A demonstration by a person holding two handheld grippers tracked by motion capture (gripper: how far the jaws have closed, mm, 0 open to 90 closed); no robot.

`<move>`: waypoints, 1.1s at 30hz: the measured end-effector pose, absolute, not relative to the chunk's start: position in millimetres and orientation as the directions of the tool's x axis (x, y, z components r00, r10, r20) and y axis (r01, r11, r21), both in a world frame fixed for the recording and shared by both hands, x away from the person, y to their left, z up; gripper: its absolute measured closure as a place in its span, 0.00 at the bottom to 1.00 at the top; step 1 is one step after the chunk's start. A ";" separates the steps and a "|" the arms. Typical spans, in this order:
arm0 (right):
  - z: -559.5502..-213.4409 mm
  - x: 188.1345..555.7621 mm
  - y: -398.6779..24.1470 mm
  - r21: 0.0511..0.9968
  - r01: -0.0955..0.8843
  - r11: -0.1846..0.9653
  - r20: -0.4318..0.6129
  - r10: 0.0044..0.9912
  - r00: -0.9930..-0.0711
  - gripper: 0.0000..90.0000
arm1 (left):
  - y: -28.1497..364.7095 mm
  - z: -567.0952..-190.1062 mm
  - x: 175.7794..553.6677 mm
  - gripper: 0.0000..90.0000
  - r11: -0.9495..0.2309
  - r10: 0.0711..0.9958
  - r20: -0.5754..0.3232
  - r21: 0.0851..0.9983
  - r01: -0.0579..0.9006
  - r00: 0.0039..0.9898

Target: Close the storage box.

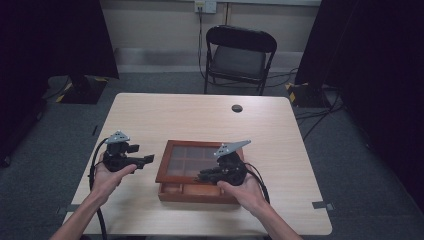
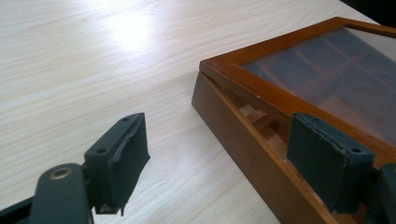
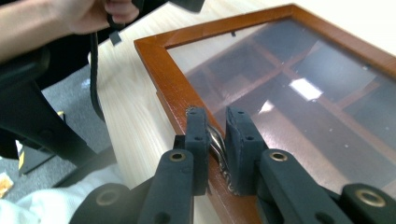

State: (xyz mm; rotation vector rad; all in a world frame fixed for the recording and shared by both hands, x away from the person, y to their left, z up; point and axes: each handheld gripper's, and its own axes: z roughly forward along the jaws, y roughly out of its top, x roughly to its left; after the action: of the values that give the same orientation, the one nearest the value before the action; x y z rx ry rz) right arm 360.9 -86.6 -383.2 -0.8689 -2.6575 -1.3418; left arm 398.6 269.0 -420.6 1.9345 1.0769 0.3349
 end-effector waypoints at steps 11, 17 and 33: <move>-408.0 355.9 -82.5 0.693 0.498 0.521 0.271 0.451 -0.850 0.89 | 268.2 -422.1 399.2 0.23 -0.255 0.787 -0.167 0.789 0.559 0.594; -419.6 355.2 -80.1 0.674 0.505 0.539 0.275 0.451 -0.849 0.89 | 266.5 -422.8 399.2 0.23 -0.265 0.782 -0.164 0.785 0.559 0.601; -424.9 358.2 -82.1 0.671 0.535 0.513 0.299 0.474 -0.828 0.61 | 263.8 -424.9 399.1 0.23 -0.280 0.781 -0.163 0.772 0.571 0.603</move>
State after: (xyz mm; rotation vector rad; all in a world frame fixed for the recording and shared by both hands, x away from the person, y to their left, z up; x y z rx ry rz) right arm 358.2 -82.1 -424.9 -0.8905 -2.6647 -1.2233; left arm 399.1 263.8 -424.9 1.9793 1.0713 0.3124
